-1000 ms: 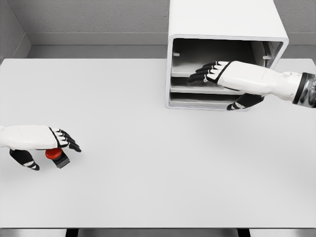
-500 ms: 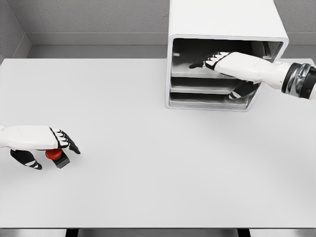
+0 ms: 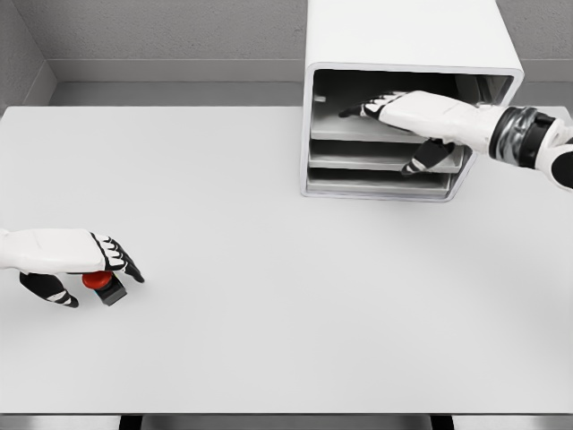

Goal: Slide open multi-storey tabletop storage cabinets and put open load switch and slide close multi-storey tabletop storage cabinets

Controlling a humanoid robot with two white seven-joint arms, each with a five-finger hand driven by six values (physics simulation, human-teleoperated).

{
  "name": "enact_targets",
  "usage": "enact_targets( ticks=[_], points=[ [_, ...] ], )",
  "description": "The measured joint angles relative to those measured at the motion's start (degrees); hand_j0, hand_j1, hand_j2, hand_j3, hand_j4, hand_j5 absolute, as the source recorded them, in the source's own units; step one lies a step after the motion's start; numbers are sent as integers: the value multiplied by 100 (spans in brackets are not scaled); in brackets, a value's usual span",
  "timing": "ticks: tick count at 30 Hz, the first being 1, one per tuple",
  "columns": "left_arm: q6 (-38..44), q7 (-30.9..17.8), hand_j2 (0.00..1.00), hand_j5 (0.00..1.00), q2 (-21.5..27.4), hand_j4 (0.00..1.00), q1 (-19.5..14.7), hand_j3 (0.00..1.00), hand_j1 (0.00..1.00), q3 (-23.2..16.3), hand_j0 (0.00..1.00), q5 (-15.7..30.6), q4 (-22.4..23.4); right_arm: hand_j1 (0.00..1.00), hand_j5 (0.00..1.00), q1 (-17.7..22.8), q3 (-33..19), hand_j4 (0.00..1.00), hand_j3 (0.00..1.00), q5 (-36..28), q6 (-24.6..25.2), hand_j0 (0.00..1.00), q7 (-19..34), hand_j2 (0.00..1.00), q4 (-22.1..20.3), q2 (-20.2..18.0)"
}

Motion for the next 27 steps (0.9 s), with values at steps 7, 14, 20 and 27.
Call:
enact_targets(
  ticks=[7,14,20,27],
  points=[
    [0,0,87,87,0,87,0,87,87,0,87,-9,-11,100,100,9,196,100,100,70,7,100,0,100,174,87],
    [0,0,87,87,4,87,0,87,87,2,87,-11,-14,100,100,61,230,100,100,129,-63,100,-4,100,185,70],
    [2,1,80,80,14,80,0,80,80,25,80,-12,-21,100,100,246,166,100,100,442,-348,100,-41,100,59,-27],
    [3,1,73,73,16,73,9,73,73,26,73,-11,-21,100,100,554,-1,100,100,467,-699,100,-18,100,-275,-273]
  ],
)
